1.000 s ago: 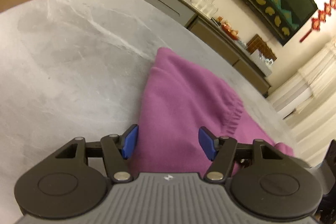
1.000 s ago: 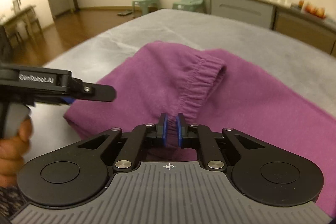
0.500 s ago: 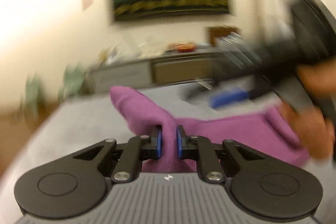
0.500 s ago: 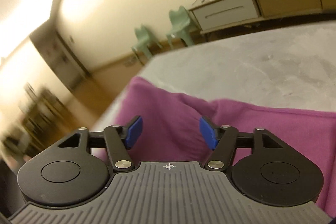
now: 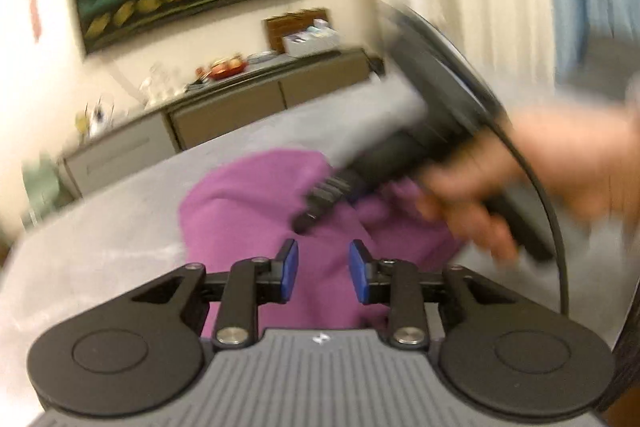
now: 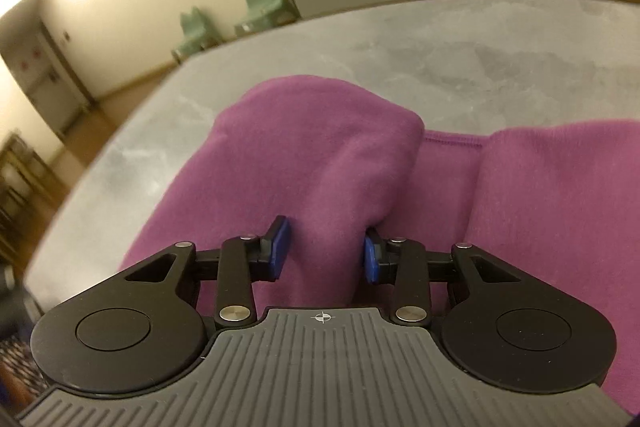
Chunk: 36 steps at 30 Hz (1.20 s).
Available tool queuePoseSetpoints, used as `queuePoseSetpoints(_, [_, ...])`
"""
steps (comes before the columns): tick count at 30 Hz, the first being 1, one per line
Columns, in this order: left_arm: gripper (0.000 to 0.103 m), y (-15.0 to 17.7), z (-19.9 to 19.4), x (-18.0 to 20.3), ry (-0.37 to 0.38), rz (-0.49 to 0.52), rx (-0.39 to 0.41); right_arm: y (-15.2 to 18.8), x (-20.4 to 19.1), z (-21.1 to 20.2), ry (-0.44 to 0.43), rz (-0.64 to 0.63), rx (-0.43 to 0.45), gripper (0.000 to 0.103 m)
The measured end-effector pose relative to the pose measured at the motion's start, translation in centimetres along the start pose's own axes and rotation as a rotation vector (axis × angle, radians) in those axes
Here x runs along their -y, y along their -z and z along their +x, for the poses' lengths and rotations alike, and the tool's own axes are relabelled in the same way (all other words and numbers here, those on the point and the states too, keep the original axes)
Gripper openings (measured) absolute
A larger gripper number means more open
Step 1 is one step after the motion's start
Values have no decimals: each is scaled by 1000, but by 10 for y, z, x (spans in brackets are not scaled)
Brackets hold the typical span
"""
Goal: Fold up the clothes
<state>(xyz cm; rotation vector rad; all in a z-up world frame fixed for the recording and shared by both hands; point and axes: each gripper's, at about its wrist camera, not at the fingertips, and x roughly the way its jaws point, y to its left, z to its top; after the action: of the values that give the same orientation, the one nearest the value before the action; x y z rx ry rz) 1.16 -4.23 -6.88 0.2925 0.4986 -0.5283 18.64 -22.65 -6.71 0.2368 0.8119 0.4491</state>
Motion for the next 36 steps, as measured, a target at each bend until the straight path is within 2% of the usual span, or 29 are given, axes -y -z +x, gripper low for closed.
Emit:
queuePoseSetpoints(2, [35, -17, 7, -37, -19, -126, -2, 3, -3, -11, 1, -24, 23, 36])
queuePoseSetpoints(3, [35, -25, 12, -56, -32, -182, -8, 4, -4, -17, 2, -36, 35, 30])
queuePoseSetpoints(5, [33, -37, 38, -89, -69, -249, -50, 4, -9, -19, 22, -94, 55, 23])
queuePoseSetpoints(6, [33, -43, 52, -102, -55, -278, -79, 2, -13, -16, 30, -128, 66, 19])
queuePoseSetpoints(9, [33, -54, 88, -120, -12, -288, -128, -6, -27, -24, 16, -244, 94, 18])
queuePoseSetpoints(11, [34, -57, 110, -121, 6, -273, -165, -11, -28, -22, 52, -269, 68, 18])
queuePoseSetpoints(13, [35, -53, 125, -119, 3, -262, -195, -8, -25, -24, 79, -272, 52, 28])
queuePoseSetpoints(14, [37, -50, 131, -118, -3, -257, -206, -7, -22, -29, 92, -265, 63, 47])
queuePoseSetpoints(15, [38, -47, 135, -118, -9, -255, -215, -7, -19, -37, 139, -250, 79, 61])
queuePoseSetpoints(16, [38, -45, 131, -119, -11, -265, -209, -3, -21, -57, 179, -251, 113, 62])
queuePoseSetpoints(17, [38, -44, 133, -122, -11, -273, -205, 0, -23, -76, 215, -252, 146, 61])
queuePoseSetpoints(18, [38, -44, 134, -124, -11, -282, -200, 8, -28, -92, 189, -257, 162, 58])
queuePoseSetpoints(19, [39, -43, 135, -126, -13, -291, -197, 15, -33, -106, 163, -264, 175, 45])
queuePoseSetpoints(21, [42, -40, 139, -127, -32, -308, -197, 39, -49, -104, 96, -338, 80, 25])
queuePoseSetpoints(22, [44, -40, 143, -127, -47, -308, -201, 51, -57, -103, 66, -374, 35, 23])
queuePoseSetpoints(23, [48, -41, 145, -126, -60, -309, -205, 60, -60, -102, 90, -400, 43, 25])
queuePoseSetpoints(25, [47, -43, 133, -126, -64, -313, -211, 77, -66, -102, 137, -450, 58, 26])
queuePoseSetpoints(27, [35, -47, 113, -125, -51, -316, -203, 64, -64, -108, 123, -400, 28, 26])
queuePoseSetpoints(29, [36, -49, 76, -119, -5, -309, -133, 52, -58, -124, 96, -344, 80, 25])
queuePoseSetpoints(30, [36, -45, 60, -114, 28, -310, -109, 45, -55, -128, 114, -330, 110, 26])
queuePoseSetpoints(33, [37, -25, 33, -93, 104, -276, -106, 16, -43, -118, 171, -307, 126, 27])
queuePoseSetpoints(35, [37, -11, 33, -78, 99, -231, -142, -4, -31, -87, 236, -262, 62, 29])
queuePoseSetpoints(36, [37, -4, 35, -74, 81, -213, -156, -9, -29, -72, 234, -258, 32, 24])
